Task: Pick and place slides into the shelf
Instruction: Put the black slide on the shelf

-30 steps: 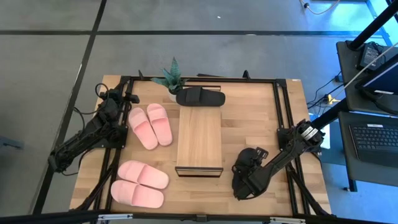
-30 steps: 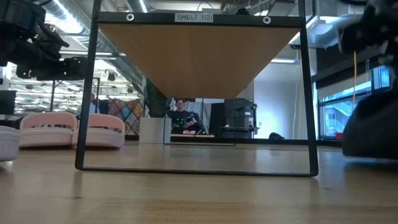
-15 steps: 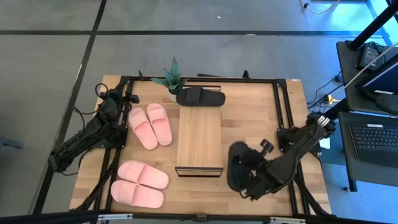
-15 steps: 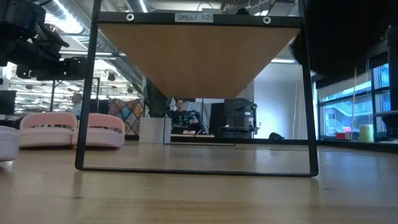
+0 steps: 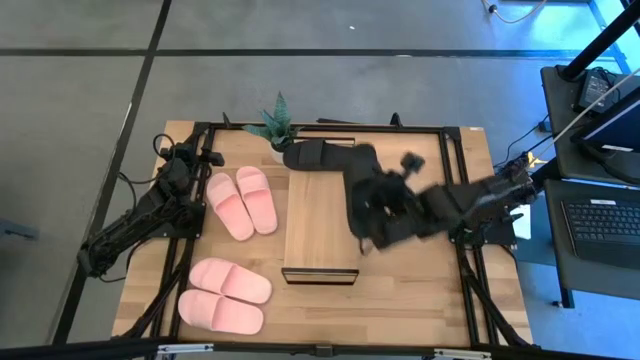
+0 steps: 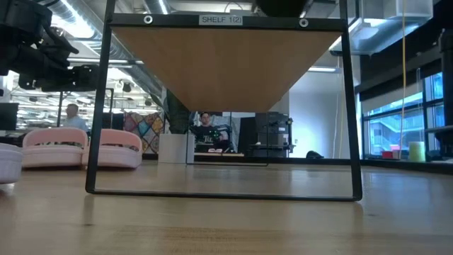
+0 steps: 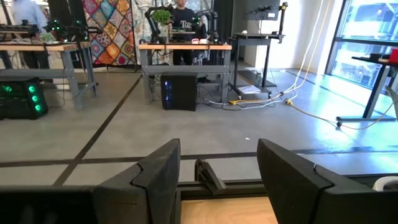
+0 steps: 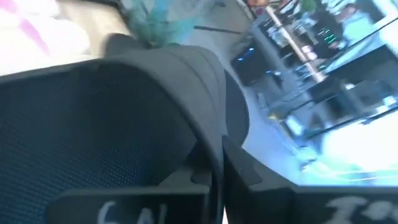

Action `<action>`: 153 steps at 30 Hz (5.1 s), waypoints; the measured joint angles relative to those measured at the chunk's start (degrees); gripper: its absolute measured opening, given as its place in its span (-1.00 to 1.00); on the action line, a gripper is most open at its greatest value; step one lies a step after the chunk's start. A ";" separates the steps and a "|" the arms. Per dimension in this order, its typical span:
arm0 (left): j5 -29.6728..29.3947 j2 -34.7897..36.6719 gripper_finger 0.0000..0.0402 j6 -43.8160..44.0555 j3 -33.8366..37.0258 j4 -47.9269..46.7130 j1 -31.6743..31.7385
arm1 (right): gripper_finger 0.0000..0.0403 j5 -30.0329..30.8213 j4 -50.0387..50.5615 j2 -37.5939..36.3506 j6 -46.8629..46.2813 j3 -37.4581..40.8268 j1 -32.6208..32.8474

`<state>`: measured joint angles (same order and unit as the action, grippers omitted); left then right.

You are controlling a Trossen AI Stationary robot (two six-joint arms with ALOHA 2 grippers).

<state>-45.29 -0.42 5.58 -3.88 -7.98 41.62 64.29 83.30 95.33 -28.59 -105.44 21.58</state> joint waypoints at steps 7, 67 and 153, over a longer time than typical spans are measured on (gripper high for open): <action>-0.01 0.00 0.02 0.00 0.00 0.02 -0.01 | -0.94 -16.52 -21.63 0.15 40.16 -1.04 -15.62; -0.25 -0.01 0.02 -0.15 0.02 -0.06 0.00 | -0.94 -68.56 -54.89 13.27 113.87 11.14 -29.94; -0.25 -0.01 0.02 0.31 0.00 -0.07 0.00 | -0.63 -68.86 -58.29 10.56 113.21 14.85 -30.81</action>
<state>-45.54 -0.43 5.89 -3.88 -8.05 41.62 -4.58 25.02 105.89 84.62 -90.59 -9.23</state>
